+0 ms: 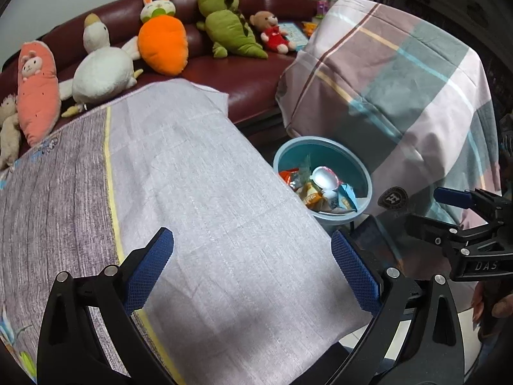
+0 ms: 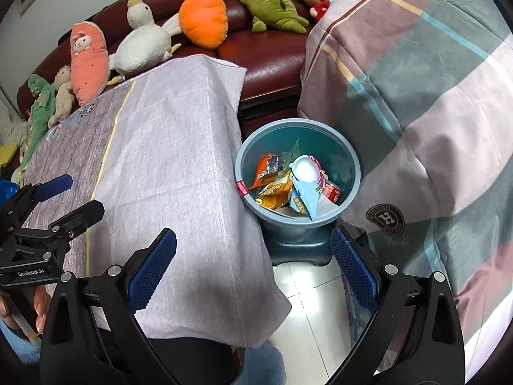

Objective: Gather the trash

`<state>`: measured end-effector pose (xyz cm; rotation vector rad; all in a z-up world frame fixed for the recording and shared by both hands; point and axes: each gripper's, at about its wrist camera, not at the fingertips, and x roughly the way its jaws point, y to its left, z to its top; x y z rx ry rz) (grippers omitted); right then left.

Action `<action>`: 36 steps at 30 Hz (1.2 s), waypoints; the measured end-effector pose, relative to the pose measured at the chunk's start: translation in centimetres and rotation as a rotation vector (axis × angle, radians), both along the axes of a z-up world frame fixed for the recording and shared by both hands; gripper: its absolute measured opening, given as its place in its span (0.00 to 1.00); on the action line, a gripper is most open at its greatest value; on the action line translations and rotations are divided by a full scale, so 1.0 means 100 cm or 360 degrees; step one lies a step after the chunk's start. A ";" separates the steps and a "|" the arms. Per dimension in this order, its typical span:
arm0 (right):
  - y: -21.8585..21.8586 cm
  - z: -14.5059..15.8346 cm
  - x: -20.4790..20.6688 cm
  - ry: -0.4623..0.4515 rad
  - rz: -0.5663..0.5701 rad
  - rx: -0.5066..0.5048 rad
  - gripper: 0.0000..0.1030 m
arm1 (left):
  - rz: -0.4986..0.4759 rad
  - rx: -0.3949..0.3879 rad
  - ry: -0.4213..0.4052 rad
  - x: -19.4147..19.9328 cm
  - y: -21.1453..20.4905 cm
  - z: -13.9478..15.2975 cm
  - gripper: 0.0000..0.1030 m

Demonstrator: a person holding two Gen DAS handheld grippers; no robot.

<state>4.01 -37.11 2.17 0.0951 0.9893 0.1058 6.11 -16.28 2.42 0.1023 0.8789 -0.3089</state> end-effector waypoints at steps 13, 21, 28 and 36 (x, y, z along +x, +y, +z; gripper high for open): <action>0.002 0.005 -0.020 -0.0048 -0.0008 -0.0053 0.90 | 0.0025 0.0042 0.0060 -0.009 0.002 -0.011 0.96; -0.001 0.002 -0.018 -0.0033 -0.0022 -0.0048 0.90 | 0.0059 0.0047 0.0055 -0.010 0.002 -0.017 0.96; -0.001 -0.003 -0.015 -0.0012 -0.0019 -0.0050 0.90 | 0.0070 0.0065 0.0075 -0.008 0.001 -0.024 0.96; -0.001 -0.005 -0.011 0.0000 -0.0012 -0.0058 0.90 | 0.0078 0.0075 0.0090 -0.006 0.000 -0.027 0.96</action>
